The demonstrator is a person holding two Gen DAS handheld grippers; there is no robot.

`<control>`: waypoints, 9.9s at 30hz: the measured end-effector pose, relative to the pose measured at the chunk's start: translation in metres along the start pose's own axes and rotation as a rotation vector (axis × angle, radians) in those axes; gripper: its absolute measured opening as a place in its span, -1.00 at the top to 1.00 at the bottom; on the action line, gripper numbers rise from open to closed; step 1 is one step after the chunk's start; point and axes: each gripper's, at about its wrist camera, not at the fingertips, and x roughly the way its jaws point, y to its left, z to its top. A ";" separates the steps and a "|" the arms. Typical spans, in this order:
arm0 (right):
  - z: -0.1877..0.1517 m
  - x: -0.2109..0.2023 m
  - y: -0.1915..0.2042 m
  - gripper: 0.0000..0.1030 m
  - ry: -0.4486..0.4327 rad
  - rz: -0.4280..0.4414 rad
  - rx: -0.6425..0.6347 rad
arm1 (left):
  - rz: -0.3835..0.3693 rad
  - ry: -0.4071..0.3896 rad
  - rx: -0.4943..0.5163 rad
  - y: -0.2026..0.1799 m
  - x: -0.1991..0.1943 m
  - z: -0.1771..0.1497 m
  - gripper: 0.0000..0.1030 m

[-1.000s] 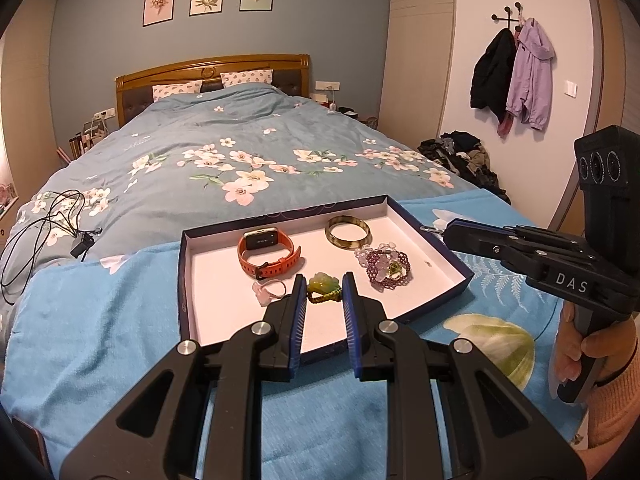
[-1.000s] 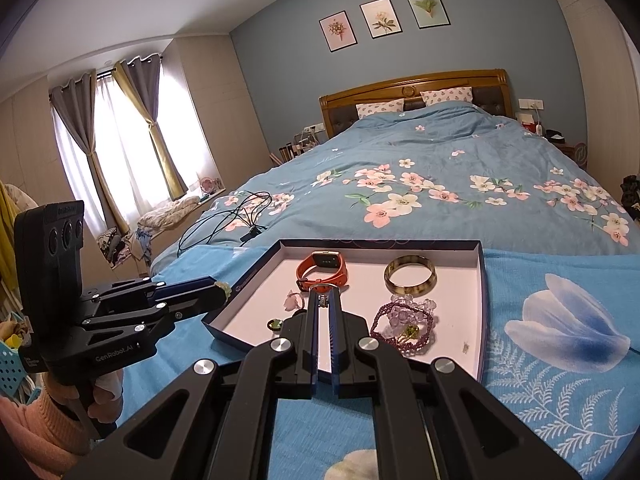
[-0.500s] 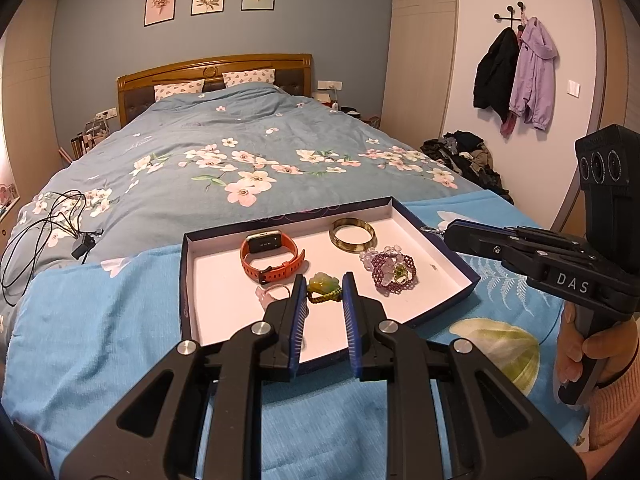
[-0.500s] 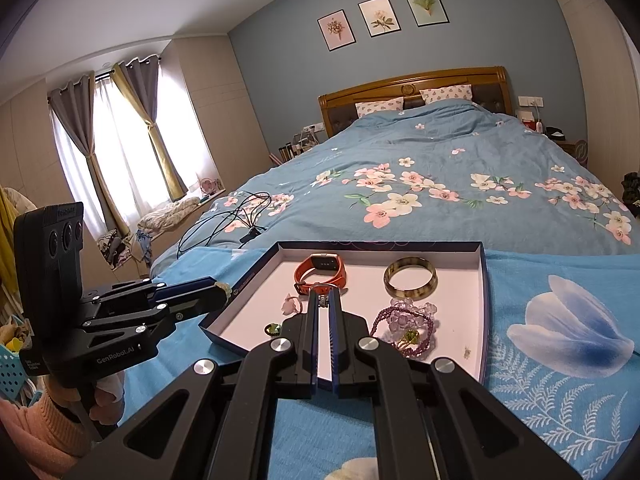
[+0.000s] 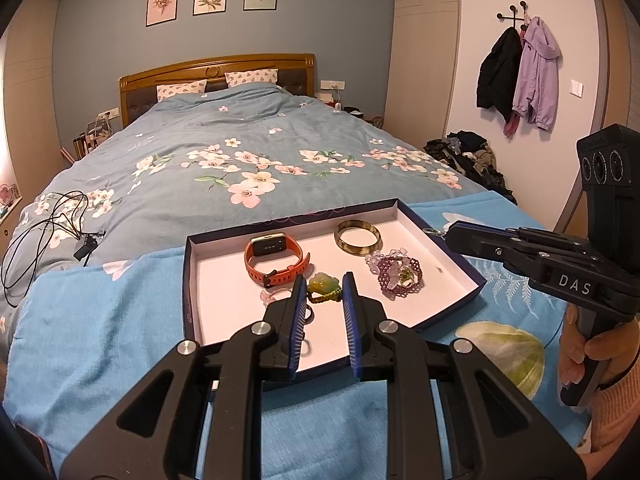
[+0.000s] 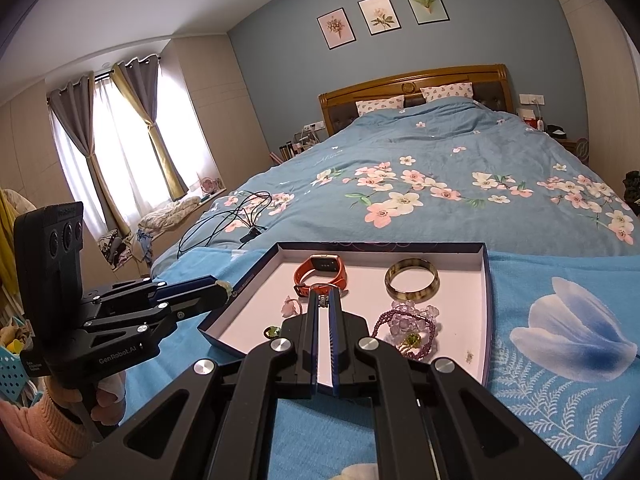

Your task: Organize jewelry

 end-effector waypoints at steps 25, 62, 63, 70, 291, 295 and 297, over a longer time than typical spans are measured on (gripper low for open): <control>0.002 0.006 -0.001 0.93 0.002 0.001 0.006 | 0.007 -0.001 -0.001 0.005 0.002 0.002 0.64; 0.002 0.026 -0.017 0.93 0.041 -0.040 0.044 | 0.047 0.035 -0.013 0.012 0.025 0.000 0.64; 0.003 0.027 -0.018 0.93 0.044 -0.043 0.045 | 0.050 0.038 -0.013 0.013 0.026 -0.001 0.64; 0.003 0.035 -0.022 0.93 0.063 -0.057 0.053 | 0.058 0.051 -0.016 0.014 0.032 0.000 0.64; -0.067 -0.068 0.058 -0.87 -0.281 -0.364 -0.128 | 0.353 -0.353 -0.116 -0.016 -0.125 -0.080 -0.91; -0.069 -0.068 0.058 -0.87 -0.280 -0.365 -0.128 | 0.361 -0.353 -0.113 -0.016 -0.124 -0.080 -0.91; -0.069 -0.068 0.058 -0.87 -0.279 -0.365 -0.128 | 0.363 -0.354 -0.110 -0.017 -0.124 -0.080 -0.91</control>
